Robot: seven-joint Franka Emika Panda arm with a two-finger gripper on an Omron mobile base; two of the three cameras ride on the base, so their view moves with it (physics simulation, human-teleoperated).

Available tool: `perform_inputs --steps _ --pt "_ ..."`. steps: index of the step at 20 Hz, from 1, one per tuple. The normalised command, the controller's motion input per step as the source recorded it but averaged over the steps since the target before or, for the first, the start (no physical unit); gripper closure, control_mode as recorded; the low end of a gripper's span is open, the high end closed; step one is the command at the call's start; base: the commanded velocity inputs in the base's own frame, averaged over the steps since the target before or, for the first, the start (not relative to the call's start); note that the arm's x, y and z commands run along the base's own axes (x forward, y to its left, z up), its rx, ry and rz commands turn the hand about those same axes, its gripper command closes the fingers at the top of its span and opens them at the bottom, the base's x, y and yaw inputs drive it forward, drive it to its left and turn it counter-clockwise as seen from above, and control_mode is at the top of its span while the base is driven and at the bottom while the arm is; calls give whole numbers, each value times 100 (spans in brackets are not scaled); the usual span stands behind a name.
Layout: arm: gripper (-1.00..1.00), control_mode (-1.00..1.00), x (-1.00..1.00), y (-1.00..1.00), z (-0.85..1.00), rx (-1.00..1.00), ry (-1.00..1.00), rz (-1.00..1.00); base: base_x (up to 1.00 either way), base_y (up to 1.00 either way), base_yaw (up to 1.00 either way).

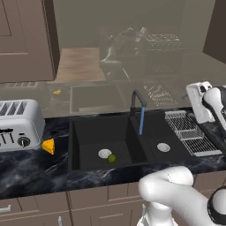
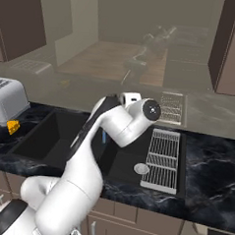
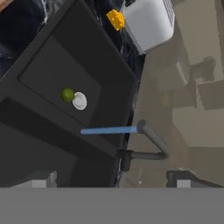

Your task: Turn on the sink faucet. Then move the lime from the counter to the sink. Turn off the sink. Move the vegetable from the sink to the pot next to the stove. Finally move the pot to the front left burner.

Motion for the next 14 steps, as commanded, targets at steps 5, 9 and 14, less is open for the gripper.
perform_inputs --steps 5,9,14 --pt "-100 -100 53 -3 -36 19 14 -6 0 0 0" --pt "-100 -100 62 2 -21 12 6 -8 0 0 0" --pt "-100 -100 16 1 -16 4 6 -3 0 0 0"
